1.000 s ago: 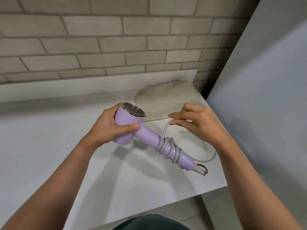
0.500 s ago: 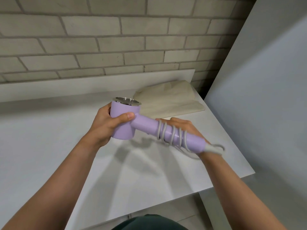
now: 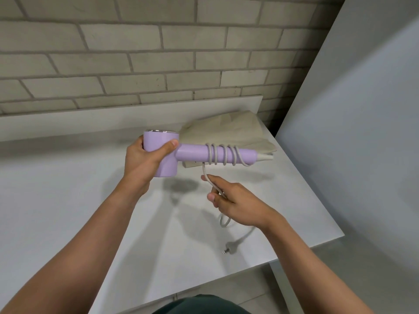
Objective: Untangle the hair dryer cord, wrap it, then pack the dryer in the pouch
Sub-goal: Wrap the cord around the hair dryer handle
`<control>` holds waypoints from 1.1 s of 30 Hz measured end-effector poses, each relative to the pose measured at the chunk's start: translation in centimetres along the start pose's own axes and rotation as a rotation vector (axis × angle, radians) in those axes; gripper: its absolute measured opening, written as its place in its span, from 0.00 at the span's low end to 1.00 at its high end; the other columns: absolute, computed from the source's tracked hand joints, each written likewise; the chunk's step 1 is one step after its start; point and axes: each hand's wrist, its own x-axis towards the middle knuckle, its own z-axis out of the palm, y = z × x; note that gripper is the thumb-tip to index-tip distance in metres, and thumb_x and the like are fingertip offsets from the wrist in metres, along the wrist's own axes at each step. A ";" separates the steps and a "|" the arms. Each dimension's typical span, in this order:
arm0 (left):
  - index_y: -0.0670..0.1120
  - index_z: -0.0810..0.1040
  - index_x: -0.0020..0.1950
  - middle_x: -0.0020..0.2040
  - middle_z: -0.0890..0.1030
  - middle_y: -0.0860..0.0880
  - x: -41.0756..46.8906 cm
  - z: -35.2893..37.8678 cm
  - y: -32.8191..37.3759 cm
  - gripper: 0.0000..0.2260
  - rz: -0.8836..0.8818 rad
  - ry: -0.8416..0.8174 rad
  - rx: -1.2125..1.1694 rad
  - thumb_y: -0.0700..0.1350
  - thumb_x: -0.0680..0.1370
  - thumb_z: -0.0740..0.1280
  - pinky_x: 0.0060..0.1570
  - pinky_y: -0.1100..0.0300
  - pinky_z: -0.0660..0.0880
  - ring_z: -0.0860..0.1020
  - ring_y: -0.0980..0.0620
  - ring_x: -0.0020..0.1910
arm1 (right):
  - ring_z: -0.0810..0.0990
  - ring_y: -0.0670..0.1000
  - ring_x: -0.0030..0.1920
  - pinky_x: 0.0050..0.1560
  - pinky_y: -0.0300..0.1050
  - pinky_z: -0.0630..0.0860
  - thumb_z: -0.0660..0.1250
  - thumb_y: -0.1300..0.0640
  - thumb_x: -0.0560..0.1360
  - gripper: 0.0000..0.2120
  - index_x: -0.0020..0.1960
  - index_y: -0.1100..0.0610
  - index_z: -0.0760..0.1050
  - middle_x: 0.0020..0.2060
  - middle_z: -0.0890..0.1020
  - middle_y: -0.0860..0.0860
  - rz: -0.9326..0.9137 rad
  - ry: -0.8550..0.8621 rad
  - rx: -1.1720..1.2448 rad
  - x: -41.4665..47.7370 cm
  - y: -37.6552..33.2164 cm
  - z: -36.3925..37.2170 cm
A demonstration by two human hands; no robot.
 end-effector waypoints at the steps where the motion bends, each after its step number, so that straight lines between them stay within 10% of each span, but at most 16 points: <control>1: 0.49 0.82 0.53 0.45 0.85 0.55 0.0 0.0 -0.2 0.21 -0.004 0.015 0.000 0.56 0.64 0.81 0.41 0.57 0.79 0.83 0.55 0.41 | 0.79 0.47 0.40 0.49 0.44 0.78 0.60 0.54 0.86 0.21 0.78 0.44 0.64 0.42 0.78 0.47 0.002 -0.013 0.054 -0.4 -0.4 -0.2; 7: 0.51 0.80 0.55 0.51 0.85 0.54 0.9 -0.9 -1.2 0.29 0.031 0.177 0.157 0.63 0.60 0.80 0.48 0.52 0.82 0.84 0.50 0.50 | 0.80 0.49 0.35 0.57 0.58 0.81 0.60 0.55 0.86 0.19 0.75 0.44 0.69 0.40 0.78 0.48 0.040 -0.172 0.118 -2.4 -1.9 -0.8; 14: 0.52 0.78 0.54 0.49 0.83 0.56 0.9 -2.2 -1.8 0.26 0.100 0.091 0.307 0.60 0.63 0.81 0.42 0.57 0.78 0.82 0.50 0.49 | 0.75 0.30 0.42 0.45 0.27 0.69 0.60 0.54 0.86 0.14 0.70 0.48 0.75 0.39 0.76 0.27 -0.093 0.023 -0.239 -2.4 -4.0 -4.7; 20: 0.53 0.79 0.56 0.52 0.84 0.57 0.5 -1.9 -2.0 0.24 0.123 -0.048 0.341 0.56 0.65 0.83 0.46 0.57 0.80 0.83 0.54 0.51 | 0.80 0.50 0.45 0.45 0.55 0.79 0.56 0.47 0.83 0.12 0.60 0.43 0.77 0.46 0.80 0.40 -0.206 0.324 -0.463 -1.1 -3.4 -6.5; 33: 0.53 0.81 0.58 0.50 0.86 0.58 -0.8 -2.5 -0.9 0.26 0.166 -0.437 0.346 0.56 0.62 0.82 0.41 0.66 0.79 0.84 0.57 0.48 | 0.80 0.51 0.39 0.32 0.52 0.77 0.62 0.43 0.82 0.16 0.58 0.49 0.85 0.41 0.80 0.46 -0.370 0.502 -0.625 1.1 -1.1 -9.1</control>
